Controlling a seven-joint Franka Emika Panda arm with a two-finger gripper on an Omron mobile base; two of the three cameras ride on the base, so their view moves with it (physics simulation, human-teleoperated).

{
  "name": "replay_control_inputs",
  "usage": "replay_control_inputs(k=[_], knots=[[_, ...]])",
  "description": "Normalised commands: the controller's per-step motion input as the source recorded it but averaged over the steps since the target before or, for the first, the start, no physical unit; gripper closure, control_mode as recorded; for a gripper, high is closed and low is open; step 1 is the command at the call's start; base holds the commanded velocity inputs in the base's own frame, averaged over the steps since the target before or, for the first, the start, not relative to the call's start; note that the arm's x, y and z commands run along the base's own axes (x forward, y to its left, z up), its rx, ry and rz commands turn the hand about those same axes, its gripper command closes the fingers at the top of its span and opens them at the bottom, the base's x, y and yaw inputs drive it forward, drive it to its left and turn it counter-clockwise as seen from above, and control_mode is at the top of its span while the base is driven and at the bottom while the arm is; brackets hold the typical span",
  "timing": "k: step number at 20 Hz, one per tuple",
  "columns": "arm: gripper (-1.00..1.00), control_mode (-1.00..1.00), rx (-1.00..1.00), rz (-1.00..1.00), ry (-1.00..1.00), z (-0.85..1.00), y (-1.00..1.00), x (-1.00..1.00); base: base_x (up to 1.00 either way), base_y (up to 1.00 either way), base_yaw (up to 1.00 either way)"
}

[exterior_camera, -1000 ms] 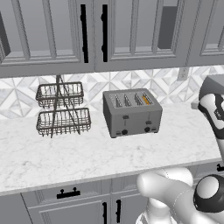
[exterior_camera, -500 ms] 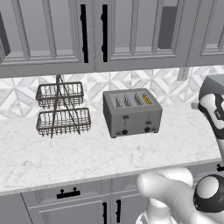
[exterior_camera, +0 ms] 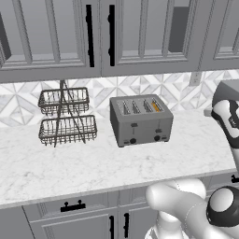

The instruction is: Start the toaster. Once the lever pops up, take the bread to the plate on the dining counter.

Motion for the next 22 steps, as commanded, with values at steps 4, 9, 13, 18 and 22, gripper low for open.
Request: replay_control_inputs(k=[4,9,13,18,22], knots=[[-1.0,-1.0,0.0,0.0,0.0,0.0,0.0,0.0,0.0,0.0,0.0],[-1.0,-1.0,0.0,0.0,0.0,0.0,0.0,0.0,0.0,0.0,0.0],[-1.0,-1.0,0.0,0.0,0.0,0.0,0.0,0.0,0.0,0.0,0.0],[-1.0,-1.0,0.0,0.0,0.0,0.0,0.0,0.0,0.0,0.0,0.0],[-1.0,-1.0,0.0,0.0,0.0,0.0,0.0,0.0,0.0,0.0,0.0]])
